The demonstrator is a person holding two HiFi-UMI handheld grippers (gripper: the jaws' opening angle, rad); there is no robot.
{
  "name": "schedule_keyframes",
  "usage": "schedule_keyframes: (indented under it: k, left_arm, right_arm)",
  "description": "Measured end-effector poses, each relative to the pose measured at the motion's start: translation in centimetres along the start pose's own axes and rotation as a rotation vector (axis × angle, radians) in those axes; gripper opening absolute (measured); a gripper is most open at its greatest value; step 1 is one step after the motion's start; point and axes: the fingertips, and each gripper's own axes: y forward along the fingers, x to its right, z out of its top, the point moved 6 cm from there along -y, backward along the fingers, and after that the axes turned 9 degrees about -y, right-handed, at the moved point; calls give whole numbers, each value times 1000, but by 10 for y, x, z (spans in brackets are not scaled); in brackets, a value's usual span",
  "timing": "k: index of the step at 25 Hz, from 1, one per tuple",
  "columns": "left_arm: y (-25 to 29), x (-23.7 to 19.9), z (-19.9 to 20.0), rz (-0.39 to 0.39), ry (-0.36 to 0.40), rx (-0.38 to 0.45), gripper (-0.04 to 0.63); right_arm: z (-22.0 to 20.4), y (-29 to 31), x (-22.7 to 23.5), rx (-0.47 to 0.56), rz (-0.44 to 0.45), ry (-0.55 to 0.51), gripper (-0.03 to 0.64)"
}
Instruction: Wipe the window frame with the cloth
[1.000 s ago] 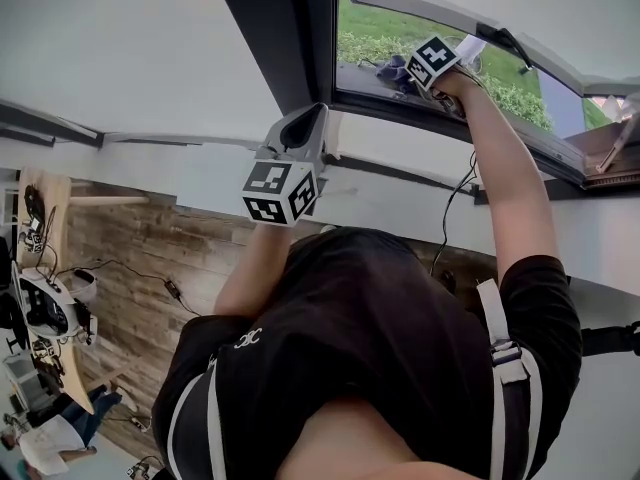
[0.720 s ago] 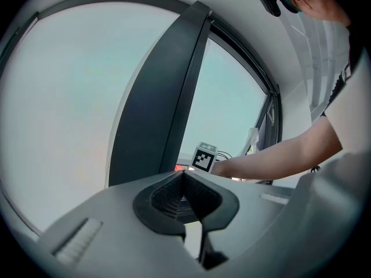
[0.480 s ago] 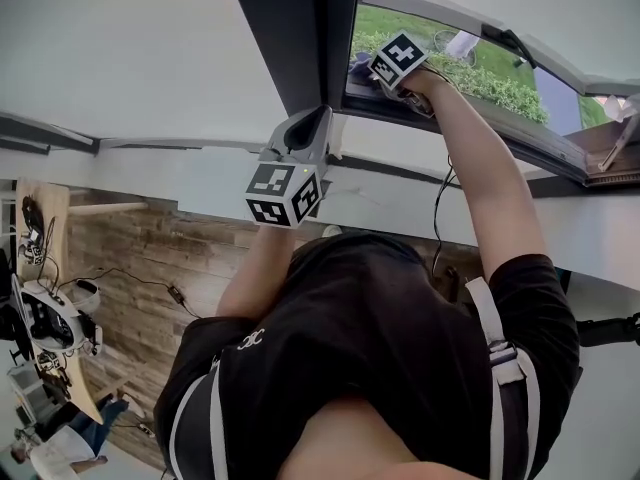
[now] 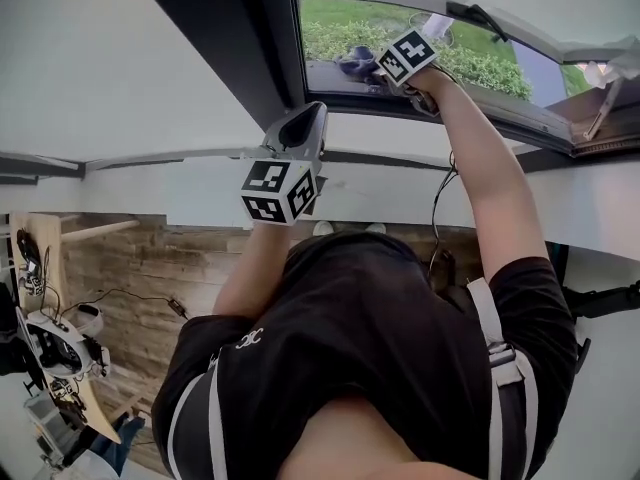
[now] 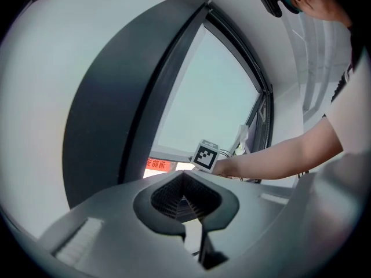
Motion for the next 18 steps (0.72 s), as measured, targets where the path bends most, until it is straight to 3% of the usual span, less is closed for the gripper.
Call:
schedule_keyframes:
  k: [18]
  left_arm:
    - [56, 67, -9, -75, 42, -29, 9]
  right_arm:
    - [-93, -53, 58, -40, -68, 66, 48]
